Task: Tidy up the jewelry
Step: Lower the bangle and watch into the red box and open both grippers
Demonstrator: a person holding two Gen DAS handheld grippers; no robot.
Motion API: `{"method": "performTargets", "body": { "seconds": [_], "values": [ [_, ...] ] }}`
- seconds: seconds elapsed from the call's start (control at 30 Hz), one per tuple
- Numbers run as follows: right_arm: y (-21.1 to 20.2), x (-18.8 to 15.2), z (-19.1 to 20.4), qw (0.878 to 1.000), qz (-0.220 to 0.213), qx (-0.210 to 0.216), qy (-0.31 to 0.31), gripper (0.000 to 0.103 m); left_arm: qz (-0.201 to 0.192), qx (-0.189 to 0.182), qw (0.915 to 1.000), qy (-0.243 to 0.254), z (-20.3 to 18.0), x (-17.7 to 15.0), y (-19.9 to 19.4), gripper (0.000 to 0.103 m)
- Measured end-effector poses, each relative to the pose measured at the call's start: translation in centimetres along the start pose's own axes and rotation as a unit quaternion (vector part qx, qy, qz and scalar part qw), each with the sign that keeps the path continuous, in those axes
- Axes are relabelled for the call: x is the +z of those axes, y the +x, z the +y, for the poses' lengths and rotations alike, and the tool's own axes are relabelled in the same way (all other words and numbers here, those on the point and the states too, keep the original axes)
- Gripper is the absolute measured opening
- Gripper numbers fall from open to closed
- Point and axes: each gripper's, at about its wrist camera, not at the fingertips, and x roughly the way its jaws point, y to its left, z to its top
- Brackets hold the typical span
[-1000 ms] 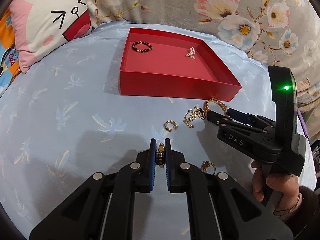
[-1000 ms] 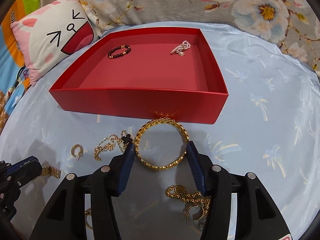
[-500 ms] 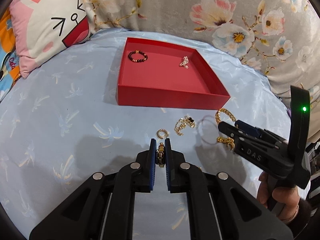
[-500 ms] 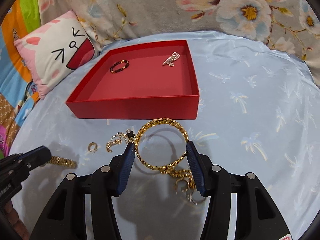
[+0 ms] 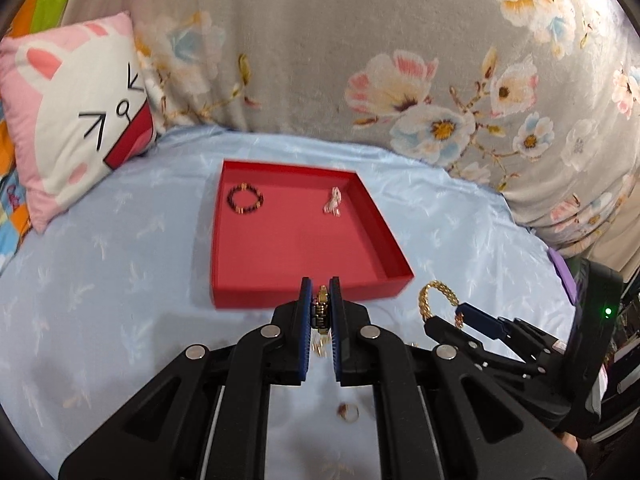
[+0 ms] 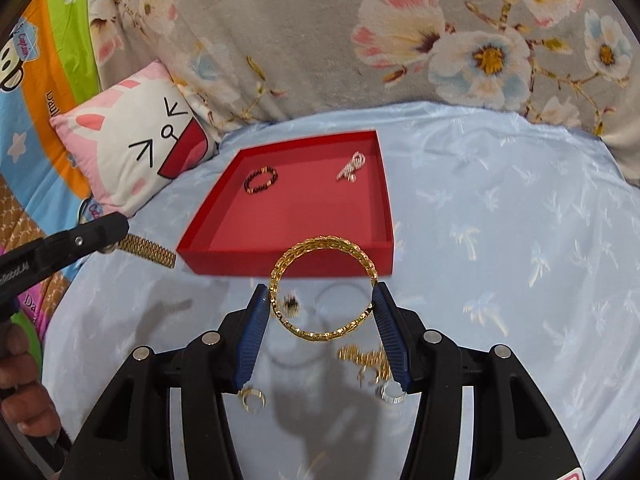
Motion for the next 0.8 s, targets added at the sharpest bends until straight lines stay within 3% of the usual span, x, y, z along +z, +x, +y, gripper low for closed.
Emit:
{"method": "performTargets", "body": {
  "seconds": [0.17, 0.37, 0.63, 0.8],
  "values": [
    [1.9, 4.1, 0.1, 1.000, -0.016, -0.003, -0.010, 0.052, -0.015, 0.002, 0.9999, 0.004, 0.6, 3.5, 2.8, 0.007],
    [7.9, 8.1, 0.6, 1.000, 0.011, -0.008, -0.015, 0.052, 0.003, 0.003, 0.9998, -0.018, 2.9, 6.6, 8.8, 0.007],
    [15.9, 9.6, 0.3, 0.998, 0.067, -0.008, -0.003, 0.052, 0.044, 0.012, 0.9984, -0.034, 5.3, 7.1, 15.8, 0.008],
    [18.4, 9.5, -0.4, 0.996, 0.090, -0.004, 0.019, 0.052, 0.067, 0.018, 0.9963, -0.050, 6.7, 6.4, 18.4, 0.008]
  ]
}}
